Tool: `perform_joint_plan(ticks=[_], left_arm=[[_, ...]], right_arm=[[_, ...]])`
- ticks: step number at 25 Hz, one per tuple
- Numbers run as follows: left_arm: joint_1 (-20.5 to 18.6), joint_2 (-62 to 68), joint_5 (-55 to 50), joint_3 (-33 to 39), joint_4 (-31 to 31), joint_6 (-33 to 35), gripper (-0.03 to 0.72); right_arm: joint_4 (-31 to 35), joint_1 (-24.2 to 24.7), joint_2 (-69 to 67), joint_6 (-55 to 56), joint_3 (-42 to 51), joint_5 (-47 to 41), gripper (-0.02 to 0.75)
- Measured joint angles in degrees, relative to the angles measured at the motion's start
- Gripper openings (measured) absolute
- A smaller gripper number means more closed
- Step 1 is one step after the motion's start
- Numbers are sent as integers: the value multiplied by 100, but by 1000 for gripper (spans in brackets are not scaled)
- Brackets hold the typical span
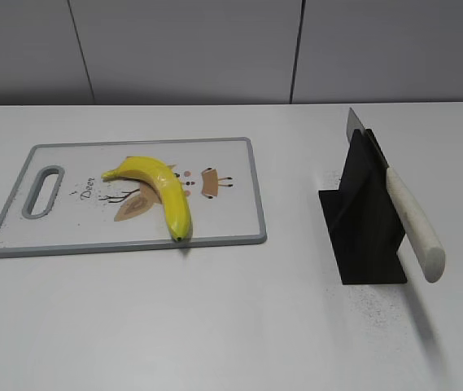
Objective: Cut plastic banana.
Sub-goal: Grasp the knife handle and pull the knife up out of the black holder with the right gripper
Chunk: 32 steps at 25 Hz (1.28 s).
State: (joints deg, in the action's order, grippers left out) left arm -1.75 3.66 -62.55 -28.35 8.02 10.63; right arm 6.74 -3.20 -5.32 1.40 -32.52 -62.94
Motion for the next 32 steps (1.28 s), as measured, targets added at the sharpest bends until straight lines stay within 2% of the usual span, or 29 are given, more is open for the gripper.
perform_joint_plan(ticks=[5, 10, 15, 28, 32], left_arm=[[0, 0, 0, 0, 0, 0, 564], [0, 0, 0, 0, 0, 0, 563], [0, 0, 0, 0, 0, 0, 563], [0, 0, 0, 0, 0, 0, 563], [0, 0, 0, 0, 0, 0, 563]], right_arm=[[-210, 0, -1395, -7, -832, -574, 545], [-237, 0, -2905, 48, -1642, -655, 526], [72, -97, -4256, 137, -2048, -657, 526], [240, -1660, -7330, 755, -3211, -651, 526], [16, -1962, -8063, 1228, -3235, -476, 526]])
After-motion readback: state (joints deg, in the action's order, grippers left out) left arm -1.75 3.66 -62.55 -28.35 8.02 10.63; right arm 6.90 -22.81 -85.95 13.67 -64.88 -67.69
